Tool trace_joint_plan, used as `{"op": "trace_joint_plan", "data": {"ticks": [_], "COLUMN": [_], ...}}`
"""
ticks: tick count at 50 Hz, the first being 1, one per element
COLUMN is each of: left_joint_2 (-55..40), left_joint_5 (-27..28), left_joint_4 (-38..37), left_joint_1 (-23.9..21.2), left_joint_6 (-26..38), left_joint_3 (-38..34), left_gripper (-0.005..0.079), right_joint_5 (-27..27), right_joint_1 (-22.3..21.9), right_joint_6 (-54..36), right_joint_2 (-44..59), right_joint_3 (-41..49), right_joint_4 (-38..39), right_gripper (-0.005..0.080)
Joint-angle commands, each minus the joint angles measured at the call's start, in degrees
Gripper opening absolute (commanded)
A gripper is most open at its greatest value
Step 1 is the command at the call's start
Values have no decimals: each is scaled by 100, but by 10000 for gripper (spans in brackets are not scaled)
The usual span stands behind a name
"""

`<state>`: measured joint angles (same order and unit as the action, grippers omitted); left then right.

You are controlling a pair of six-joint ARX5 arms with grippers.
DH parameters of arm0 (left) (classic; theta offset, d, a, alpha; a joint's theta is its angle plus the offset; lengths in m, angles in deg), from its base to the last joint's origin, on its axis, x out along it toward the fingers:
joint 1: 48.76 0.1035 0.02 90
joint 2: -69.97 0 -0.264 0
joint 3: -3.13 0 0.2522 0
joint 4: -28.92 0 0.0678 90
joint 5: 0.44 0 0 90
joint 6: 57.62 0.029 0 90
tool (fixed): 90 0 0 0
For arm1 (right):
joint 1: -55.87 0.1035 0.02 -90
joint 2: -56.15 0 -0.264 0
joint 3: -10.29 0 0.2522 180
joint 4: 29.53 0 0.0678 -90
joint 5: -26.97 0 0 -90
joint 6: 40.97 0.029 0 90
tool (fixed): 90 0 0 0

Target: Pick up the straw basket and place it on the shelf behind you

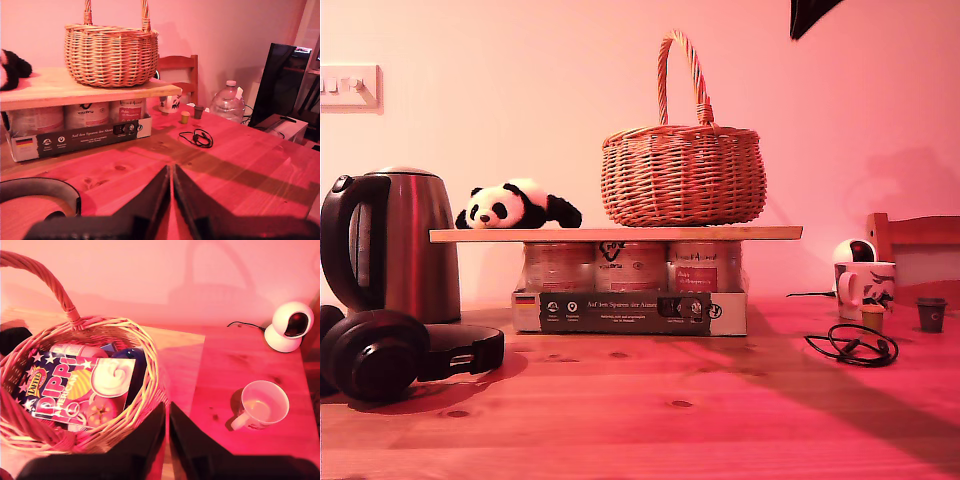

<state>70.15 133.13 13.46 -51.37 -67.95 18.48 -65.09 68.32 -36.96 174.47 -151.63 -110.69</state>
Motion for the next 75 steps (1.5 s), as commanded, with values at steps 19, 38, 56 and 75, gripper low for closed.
{"op": "trace_joint_plan", "data": {"ticks": [19,38,56,75], "left_joint_2": [55,55,55,55], "left_joint_5": [-85,-223,-516,-721], "left_joint_4": [22,-17,-203,-94], "left_joint_1": [-17,-17,-17,-17], "left_joint_6": [-15,-15,-15,-20], "left_joint_3": [-39,-39,-39,-39], "left_gripper": [-19,-19,-19,-18], "right_joint_5": [-4,24,577,658], "right_joint_1": [181,295,291,323], "right_joint_6": [-52,-323,-643,-616], "right_joint_2": [2,0,-52,-61], "right_joint_3": [1250,1394,1425,1425], "right_joint_4": [490,1751,3121,3486], "right_gripper": [-10,-10,-10,-10]}}
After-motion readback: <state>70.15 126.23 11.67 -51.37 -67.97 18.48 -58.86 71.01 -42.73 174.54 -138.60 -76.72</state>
